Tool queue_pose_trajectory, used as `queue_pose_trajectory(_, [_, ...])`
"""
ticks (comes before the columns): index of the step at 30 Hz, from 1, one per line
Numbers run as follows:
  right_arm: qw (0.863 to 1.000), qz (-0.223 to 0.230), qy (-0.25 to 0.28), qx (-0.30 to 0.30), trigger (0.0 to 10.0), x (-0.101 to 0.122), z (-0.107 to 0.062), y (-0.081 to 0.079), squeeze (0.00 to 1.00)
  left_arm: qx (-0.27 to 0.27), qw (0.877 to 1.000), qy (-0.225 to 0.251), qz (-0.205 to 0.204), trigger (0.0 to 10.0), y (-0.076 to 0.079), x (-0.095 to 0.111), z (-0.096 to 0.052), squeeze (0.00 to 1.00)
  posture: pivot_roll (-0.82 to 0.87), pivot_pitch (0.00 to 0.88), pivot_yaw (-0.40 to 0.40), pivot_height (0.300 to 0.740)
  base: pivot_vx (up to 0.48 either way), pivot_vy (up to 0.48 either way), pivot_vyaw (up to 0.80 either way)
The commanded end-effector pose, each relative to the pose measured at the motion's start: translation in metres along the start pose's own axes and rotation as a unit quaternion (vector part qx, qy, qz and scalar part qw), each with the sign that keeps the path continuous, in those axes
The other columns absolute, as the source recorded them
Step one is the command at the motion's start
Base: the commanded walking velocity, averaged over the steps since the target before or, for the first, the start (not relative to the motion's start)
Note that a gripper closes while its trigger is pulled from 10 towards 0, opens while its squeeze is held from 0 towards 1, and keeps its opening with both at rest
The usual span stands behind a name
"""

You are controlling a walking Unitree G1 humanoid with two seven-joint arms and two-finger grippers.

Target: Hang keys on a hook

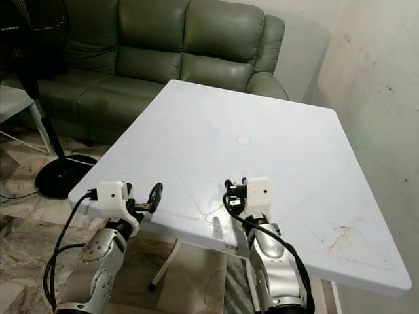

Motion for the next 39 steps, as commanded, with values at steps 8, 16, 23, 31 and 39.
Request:
queue_pose_trajectory(8, [0.998, 0.025, 0.018, -0.056, 10.0, -0.002, -0.012, 0.025, 0.00, 0.000, 1.000, 0.019, -0.001, 10.0, -0.007, 0.004, -0.007, 0.00, 0.06, 0.000, -0.096, 0.740, 0.000, 0.000, 0.00])
queue_pose_trajectory(16, [0.996, 0.072, 0.023, -0.043, 10.0, -0.006, -0.020, 0.023, 1.00, 0.013, 1.000, 0.023, -0.001, 10.0, -0.016, 0.004, -0.013, 0.00, 0.07, 0.019, -0.095, 0.740, 0.000, 0.000, 0.00])
queue_pose_trajectory(23, [0.997, 0.052, 0.019, -0.060, 10.0, -0.005, -0.021, 0.030, 1.00, 0.016, 1.000, 0.026, 0.000, 10.0, -0.017, 0.006, -0.012, 0.00, 0.06, 0.031, -0.091, 0.740, 0.000, 0.000, 0.00])
queue_pose_trajectory(31, [0.997, 0.051, 0.022, -0.062, 10.0, -0.003, -0.024, 0.034, 1.00, 0.013, 1.000, 0.025, -0.003, 10.0, -0.016, 0.007, -0.009, 0.00, 0.05, 0.036, -0.088, 0.740, 0.000, 0.000, 0.00])
queue_pose_trajectory(39, [0.998, 0.038, 0.008, -0.050, 10.0, -0.007, -0.023, 0.029, 0.00, 0.011, 1.000, 0.017, -0.014, 10.0, -0.014, 0.004, -0.007, 0.00, 0.04, 0.036, -0.088, 0.740, 0.000, 0.000, 0.00])
Point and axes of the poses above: a point about 5 cm out from each wrist's last joint towards the gripper, its own z axis pointing out of the wrist towards the gripper, its own x axis along the axis of the wrist's last joint, y = z × x, the point moved 6 cm from there along z, pointing out of the wrist towards the gripper, and after that the axes turned 11 degrees about -z, right-handed, at the moved point
